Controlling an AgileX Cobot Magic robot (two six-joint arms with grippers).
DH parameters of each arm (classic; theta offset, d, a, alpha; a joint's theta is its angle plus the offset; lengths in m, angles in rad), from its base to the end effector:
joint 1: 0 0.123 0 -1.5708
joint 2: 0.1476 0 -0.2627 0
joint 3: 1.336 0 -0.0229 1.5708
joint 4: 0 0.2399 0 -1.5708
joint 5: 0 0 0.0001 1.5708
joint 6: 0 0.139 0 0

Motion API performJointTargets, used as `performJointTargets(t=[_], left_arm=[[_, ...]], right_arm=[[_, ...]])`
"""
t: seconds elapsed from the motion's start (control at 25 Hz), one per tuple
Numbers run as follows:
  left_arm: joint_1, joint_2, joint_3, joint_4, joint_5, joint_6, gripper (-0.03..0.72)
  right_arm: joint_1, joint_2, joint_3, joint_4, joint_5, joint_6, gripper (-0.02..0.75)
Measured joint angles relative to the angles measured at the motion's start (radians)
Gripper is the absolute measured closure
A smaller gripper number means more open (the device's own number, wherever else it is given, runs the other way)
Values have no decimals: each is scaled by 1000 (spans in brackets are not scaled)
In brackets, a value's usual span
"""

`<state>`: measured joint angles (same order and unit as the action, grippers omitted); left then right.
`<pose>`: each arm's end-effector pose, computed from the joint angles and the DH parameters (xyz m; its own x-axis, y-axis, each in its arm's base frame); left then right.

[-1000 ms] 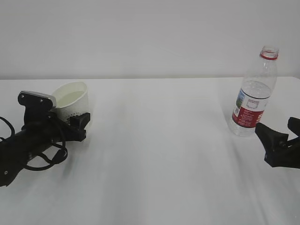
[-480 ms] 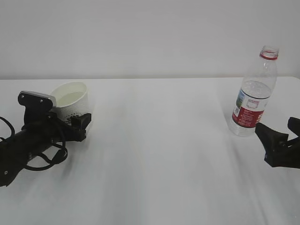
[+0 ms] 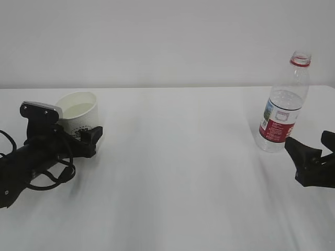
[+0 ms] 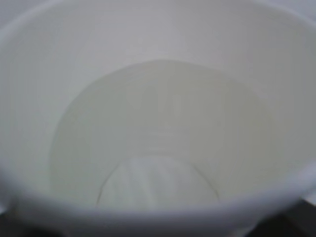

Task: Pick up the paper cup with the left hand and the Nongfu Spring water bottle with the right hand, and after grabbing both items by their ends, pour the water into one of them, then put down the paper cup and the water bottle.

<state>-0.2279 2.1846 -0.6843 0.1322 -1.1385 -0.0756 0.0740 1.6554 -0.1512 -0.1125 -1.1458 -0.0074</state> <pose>0.3608 -0.1007 0.0419 -0.2739 0.0432 -0.9608 0.3310 0.9422 -0.0520 0.2512 0.0329 0.1076 -0.2598 -0.0731 -0.9629 -0.1860 0.9822 -0.0243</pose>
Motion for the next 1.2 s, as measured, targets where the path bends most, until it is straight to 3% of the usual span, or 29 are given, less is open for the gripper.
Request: performJointTargets(t=[0.4,0.68,1.2], left_arm=[[0,0,0,0,0,0,78],[0,0,0,0,-2,0,3],[0,0,0,19,-2,0,-3]], right_arm=[[0,0,0,0,0,0,146],[0,0,0,0,0,0,146],[0,0,0,0,0,2,146]])
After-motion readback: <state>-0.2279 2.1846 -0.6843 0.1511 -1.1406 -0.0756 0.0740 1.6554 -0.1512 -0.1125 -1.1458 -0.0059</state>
